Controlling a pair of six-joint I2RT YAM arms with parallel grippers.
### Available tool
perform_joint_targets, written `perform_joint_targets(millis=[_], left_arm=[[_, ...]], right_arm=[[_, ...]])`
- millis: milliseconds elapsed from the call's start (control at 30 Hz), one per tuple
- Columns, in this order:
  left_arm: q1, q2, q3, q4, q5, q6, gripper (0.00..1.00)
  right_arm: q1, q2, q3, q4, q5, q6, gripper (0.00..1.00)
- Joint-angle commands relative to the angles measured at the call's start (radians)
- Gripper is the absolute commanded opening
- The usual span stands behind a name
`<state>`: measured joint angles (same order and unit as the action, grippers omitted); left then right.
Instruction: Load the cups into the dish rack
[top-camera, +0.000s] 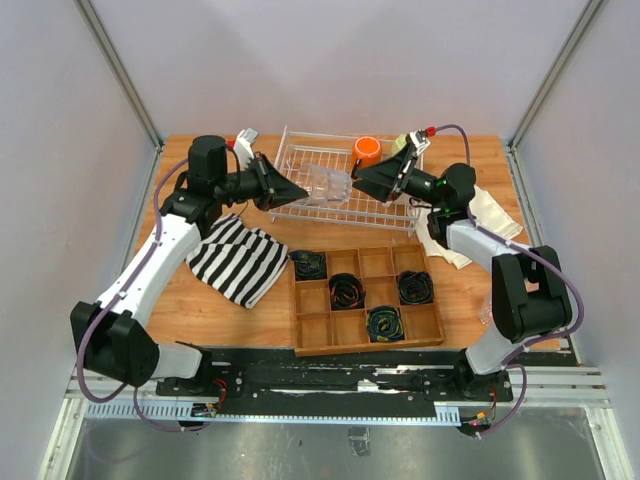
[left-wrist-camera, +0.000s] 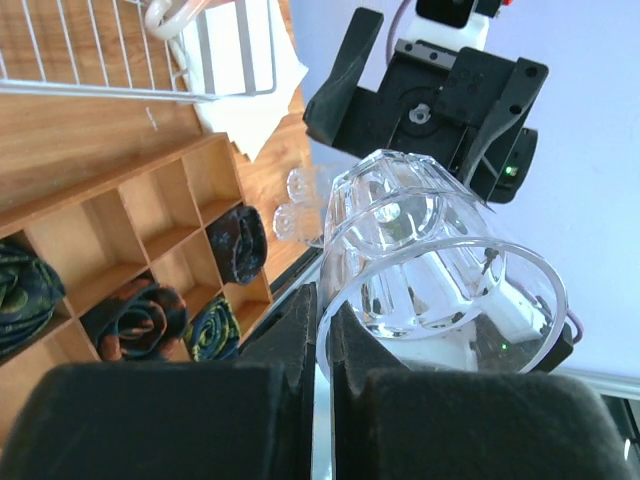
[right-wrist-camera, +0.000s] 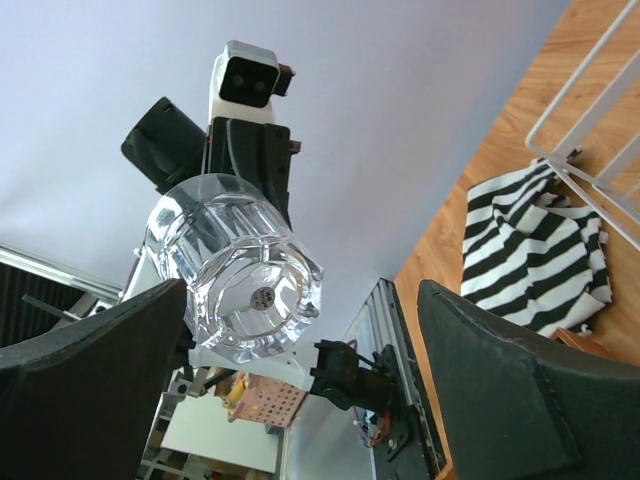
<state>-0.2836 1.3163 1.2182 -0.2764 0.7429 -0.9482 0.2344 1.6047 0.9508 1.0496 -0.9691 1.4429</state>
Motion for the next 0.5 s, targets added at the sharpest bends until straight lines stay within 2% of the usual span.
perform_joint_targets(millis=[0, 200, 467], left_arm=[[0.005, 0.052, 0.080, 0.106, 0.062, -0.024, 0.00], [0.005, 0.098, 0.105, 0.136, 0.068, -0.028, 0.00], [0.004, 0.132, 0.100, 0.215, 0.094, -0.080, 0.01]], right_arm=[[0.030, 0.042, 0.007, 0.249, 0.009, 0.169, 0.99], [0.044, 0.072, 0.023, 0.358, 0.041, 0.264, 0.99], [0.089, 0.111, 0.079, 0.355, 0.053, 0.272, 0.99]])
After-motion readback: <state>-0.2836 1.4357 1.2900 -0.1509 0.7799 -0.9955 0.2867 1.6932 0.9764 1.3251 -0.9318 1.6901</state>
